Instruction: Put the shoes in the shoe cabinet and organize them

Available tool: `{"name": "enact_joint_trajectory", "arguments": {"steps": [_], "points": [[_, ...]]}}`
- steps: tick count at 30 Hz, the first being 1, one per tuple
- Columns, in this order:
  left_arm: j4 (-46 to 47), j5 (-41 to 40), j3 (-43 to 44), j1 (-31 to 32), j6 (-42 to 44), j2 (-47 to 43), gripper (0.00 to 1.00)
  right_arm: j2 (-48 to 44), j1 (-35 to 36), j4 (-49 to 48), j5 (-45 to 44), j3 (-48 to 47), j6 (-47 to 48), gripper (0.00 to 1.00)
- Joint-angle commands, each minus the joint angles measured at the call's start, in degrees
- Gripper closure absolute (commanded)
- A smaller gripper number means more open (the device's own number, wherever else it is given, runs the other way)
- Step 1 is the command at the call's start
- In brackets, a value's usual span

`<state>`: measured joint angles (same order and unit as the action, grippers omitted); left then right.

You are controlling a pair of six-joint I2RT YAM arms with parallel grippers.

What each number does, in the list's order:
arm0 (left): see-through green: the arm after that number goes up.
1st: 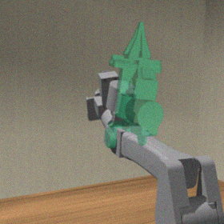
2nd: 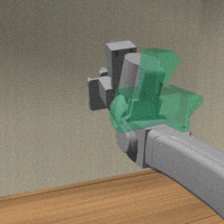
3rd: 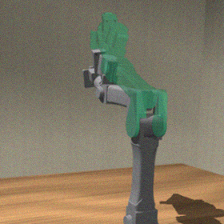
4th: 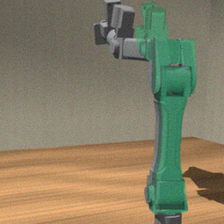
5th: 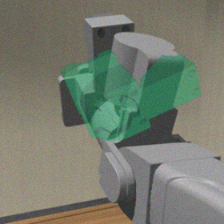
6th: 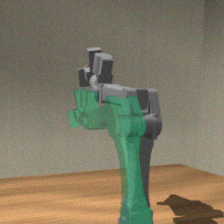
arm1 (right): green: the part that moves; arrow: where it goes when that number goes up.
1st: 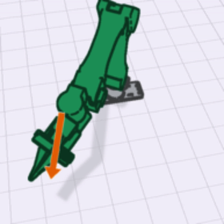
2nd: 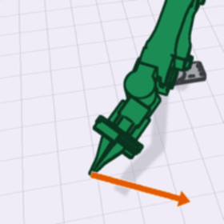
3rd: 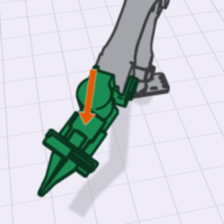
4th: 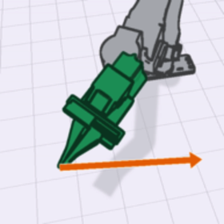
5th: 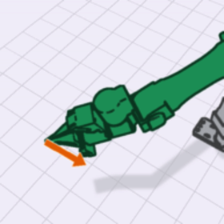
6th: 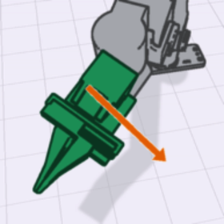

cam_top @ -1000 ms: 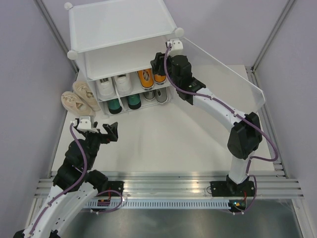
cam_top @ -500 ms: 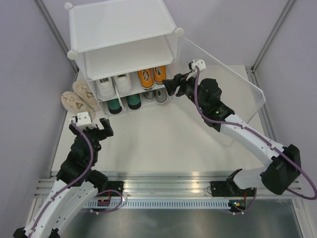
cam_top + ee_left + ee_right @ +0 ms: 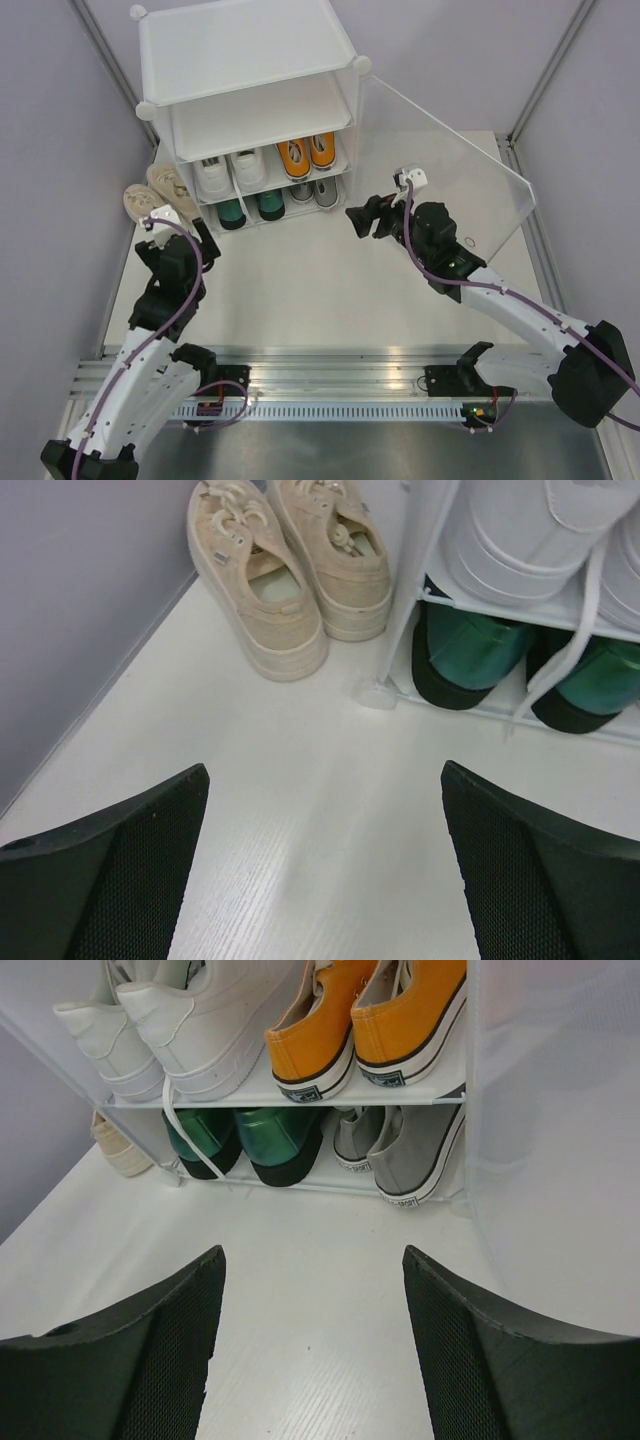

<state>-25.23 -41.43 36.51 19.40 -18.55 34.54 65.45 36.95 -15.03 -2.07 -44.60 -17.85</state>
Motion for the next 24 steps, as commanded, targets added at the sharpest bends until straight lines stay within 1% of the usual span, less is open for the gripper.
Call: {"name": "enact_joint_trajectory", "arguments": {"steps": [1, 2, 4, 5, 7, 8, 9, 10, 11, 13, 14, 17, 19, 20, 21, 22, 23, 24], "points": [[-0.95, 0.91, 5.49, -4.35, -5.44, 4.38, 0.01, -2.08, -0.38, -2.55, -2.51, -0.31, -0.78, 0.25], [-1.91, 1.43, 6.28, -7.94, -6.84, 6.65, 0.01, -1.82, -0.39, -2.55, -2.07, -0.66, -0.96, 0.24], [-4.47, 4.50, 7.69, -12.08, -8.52, 7.81, 0.01, -1.03, -0.47, -2.55, -1.02, -0.84, -1.22, 0.24], [-5.08, 5.73, 7.70, -16.45, -10.96, 7.99, 0.01, -0.85, -0.56, -2.46, -1.10, -0.75, -1.40, 0.24], [-5.44, 11.52, 7.26, -21.74, -13.43, 8.08, 0.01, -0.24, -0.83, -2.64, -0.92, -0.67, -2.19, 0.24], [-5.61, 13.37, 7.26, -25.86, -15.88, 8.43, 0.01, -0.06, -1.52, -2.64, -0.75, -0.58, -2.71, 0.23], [-5.96, 16.00, 7.61, -27.64, -16.95, 10.09, 0.01, 0.29, -1.96, -2.81, -0.40, -0.49, -3.24, 0.23], [-6.58, 16.81, 7.87, -29.14, -18.01, 11.15, 0.01, 0.29, -2.23, -3.16, 0.82, -0.40, -4.20, 0.23], [-6.93, 18.56, 8.66, -31.94, -19.76, 12.38, 0.01, 0.55, -3.02, -3.34, 1.53, -0.14, -4.65, 0.23], [-7.28, 21.55, 9.89, -34.85, -20.91, 15.72, 0.01, 0.64, -3.55, -3.69, 1.98, 0.13, -5.44, 0.23], [-7.37, 24.61, 10.50, -37.56, -22.57, 16.69, 0.01, 0.73, -3.99, -3.96, 2.76, 0.39, -6.05, 0.23], [-5.18, 29.12, 12.26, -41.44, -25.13, 20.55, 0.01, 0.99, -5.39, -4.48, 4.61, 0.74, -7.11, 0.23], [-2.91, 27.81, 12.97, -41.98, -25.66, 23.36, 0.01, 0.99, -6.18, -4.49, 5.23, 0.92, -7.47, 0.23], [-0.80, 25.98, 13.23, -42.16, -25.49, 24.51, 0.01, 0.91, -7.32, -4.49, 5.49, 1.18, -7.90, 0.23], [0.61, 25.79, 14.19, -42.16, -24.79, 25.74, 0.02, 0.82, -7.85, -4.57, 6.10, 1.36, -8.08, 0.23], [2.10, 25.96, 14.64, -42.16, -22.78, 28.27, 0.02, 0.73, -8.55, -4.75, 6.54, 1.53, -8.43, 0.23], [5.16, 27.09, 15.42, -42.25, -21.72, 29.43, 0.03, 0.64, -9.95, -4.84, 6.81, 1.88, -8.61, 0.23], [6.24, 27.45, 15.95, -42.25, -20.93, 30.57, 0.04, 0.56, -10.66, -4.84, 7.51, 2.06, -9.39, 0.23]]}}
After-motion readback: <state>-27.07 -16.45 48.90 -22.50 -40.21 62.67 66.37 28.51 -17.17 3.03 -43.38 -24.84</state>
